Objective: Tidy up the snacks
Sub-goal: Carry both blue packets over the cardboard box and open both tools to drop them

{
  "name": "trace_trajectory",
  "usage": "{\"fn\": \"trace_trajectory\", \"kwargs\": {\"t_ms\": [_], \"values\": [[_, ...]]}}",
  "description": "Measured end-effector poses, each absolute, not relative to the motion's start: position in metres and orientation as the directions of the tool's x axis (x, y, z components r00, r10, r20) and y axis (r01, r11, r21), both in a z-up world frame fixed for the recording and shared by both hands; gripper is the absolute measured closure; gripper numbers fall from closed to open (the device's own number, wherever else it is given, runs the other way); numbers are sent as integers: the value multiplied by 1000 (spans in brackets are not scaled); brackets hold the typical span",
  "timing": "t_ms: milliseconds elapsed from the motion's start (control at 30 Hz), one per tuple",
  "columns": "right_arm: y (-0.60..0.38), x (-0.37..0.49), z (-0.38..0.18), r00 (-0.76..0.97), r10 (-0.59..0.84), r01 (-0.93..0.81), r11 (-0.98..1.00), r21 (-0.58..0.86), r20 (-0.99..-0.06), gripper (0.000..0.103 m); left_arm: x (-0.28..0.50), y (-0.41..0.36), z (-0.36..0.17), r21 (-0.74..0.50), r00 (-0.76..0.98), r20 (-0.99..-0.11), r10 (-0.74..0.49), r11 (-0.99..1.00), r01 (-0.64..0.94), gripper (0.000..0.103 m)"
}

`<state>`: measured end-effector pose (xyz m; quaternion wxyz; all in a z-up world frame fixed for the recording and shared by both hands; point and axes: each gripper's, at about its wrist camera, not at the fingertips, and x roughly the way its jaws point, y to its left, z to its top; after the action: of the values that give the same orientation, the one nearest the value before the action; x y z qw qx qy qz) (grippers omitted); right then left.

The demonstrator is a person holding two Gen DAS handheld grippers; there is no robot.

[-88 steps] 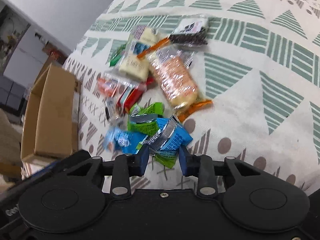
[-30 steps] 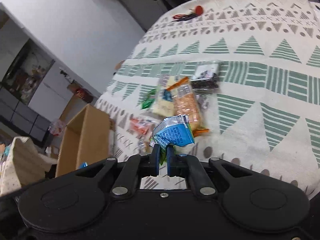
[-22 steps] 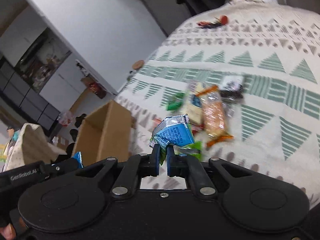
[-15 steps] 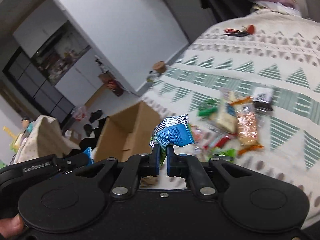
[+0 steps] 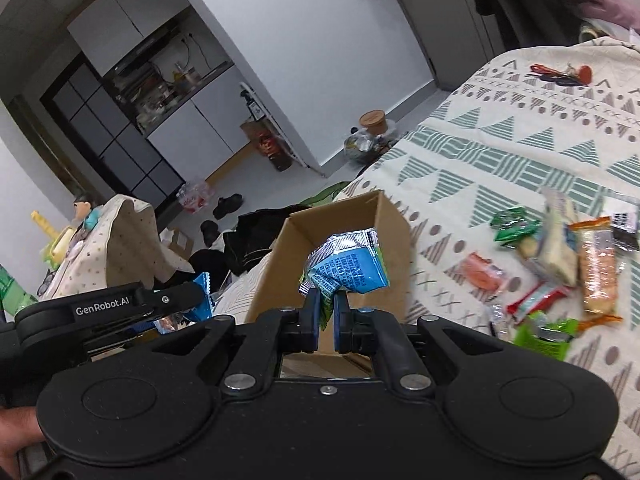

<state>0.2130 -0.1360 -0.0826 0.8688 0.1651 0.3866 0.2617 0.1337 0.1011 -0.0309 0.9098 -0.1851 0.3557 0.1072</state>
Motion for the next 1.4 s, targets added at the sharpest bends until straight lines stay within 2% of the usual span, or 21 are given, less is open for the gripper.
{"fn": "trace_trajectory", "kwargs": {"t_ms": [600, 933, 1067, 1100, 1167, 1233, 1267, 1367, 1400], "values": [[-83, 236, -87, 529, 570, -313, 820, 479, -629, 97, 178, 132, -48, -287, 672, -741, 4, 902, -323, 73], [-77, 240, -89, 518, 559, -314, 828, 464, -648, 96, 168, 139, -48, -269, 656, -753, 60, 881, -390, 57], [-77, 240, -86, 520, 559, -317, 828, 462, -646, 90, 161, 137, -44, -261, 651, -755, 81, 874, -411, 46], [-79, 240, -85, 519, 553, -313, 832, 457, -652, 81, 158, 137, -43, -262, 652, -753, 82, 872, -413, 44], [-84, 238, -83, 533, 539, -300, 841, 449, -652, 71, 154, 134, -43, -263, 657, -749, 87, 871, -415, 32], [-91, 236, -82, 543, 530, -292, 846, 446, -651, 70, 151, 131, -43, -253, 656, -748, 99, 871, -421, 23], [-95, 235, -82, 545, 526, -286, 848, 446, -653, 69, 149, 128, -43, -250, 656, -747, 103, 872, -421, 22], [-109, 229, -79, 572, 493, -263, 867, 423, -655, 49, 147, 120, -41, -231, 651, -750, 118, 876, -424, 20], [-115, 227, -76, 590, 474, -258, 878, 404, -654, 45, 146, 116, -40, -208, 649, -748, 140, 879, -429, 20]]}}
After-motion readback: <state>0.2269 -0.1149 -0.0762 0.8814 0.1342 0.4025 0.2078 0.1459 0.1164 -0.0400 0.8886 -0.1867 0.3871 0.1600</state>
